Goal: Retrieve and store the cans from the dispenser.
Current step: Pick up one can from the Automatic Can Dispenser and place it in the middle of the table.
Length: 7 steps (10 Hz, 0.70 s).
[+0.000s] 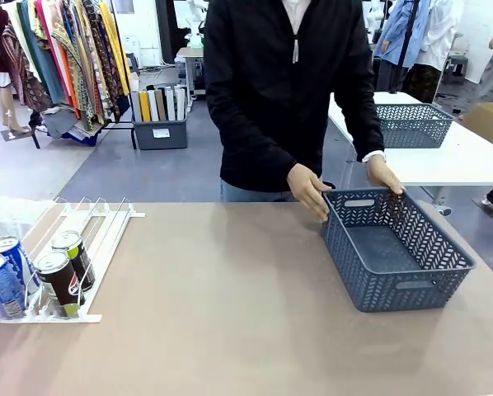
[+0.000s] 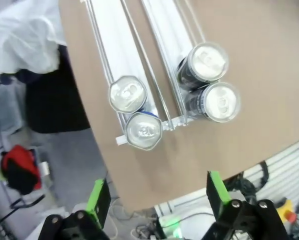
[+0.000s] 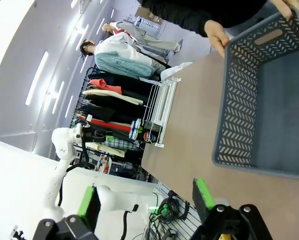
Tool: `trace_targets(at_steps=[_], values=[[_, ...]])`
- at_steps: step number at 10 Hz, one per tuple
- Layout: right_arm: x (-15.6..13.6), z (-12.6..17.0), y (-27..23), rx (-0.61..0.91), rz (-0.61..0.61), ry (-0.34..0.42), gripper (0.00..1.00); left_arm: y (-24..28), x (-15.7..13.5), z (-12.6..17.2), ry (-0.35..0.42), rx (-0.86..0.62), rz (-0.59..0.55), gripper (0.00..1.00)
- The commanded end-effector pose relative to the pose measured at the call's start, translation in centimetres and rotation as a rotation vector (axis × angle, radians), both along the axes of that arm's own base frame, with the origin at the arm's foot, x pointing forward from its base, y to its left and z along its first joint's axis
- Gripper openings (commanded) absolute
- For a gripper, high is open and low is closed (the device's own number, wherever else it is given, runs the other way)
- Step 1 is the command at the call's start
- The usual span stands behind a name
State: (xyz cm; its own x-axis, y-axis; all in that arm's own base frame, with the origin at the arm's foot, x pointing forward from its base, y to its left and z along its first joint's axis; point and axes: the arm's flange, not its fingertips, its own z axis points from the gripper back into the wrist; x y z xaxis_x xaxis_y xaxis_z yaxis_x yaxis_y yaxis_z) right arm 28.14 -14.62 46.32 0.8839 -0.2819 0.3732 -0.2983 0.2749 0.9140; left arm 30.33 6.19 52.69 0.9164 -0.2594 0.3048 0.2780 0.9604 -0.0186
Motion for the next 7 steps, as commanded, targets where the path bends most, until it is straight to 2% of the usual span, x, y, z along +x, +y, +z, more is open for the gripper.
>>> trace_targets(at_steps=[1,3,5,7], values=[[0.3,0.4,0.1,0.022,-0.01,-0.021,1.0,-0.2,0.2,-0.2,0.01,0.037,-0.008,1.0],[0.3,0.4,0.1,0.022,-0.01,-0.021,1.0,-0.6,2.9,-3.4,0.098,0.035,0.097,1.0],[0.3,0.4,0.1,0.022,-0.01,-0.021,1.0,-0.9,3.9,-5.3,0.162,0.0,0.104,1.0],[0.3,0.4,0.1,0.022,-0.01,-0.021,1.0,-1.0,4.9,-6.8,0.187,-0.019,0.135,1.0]])
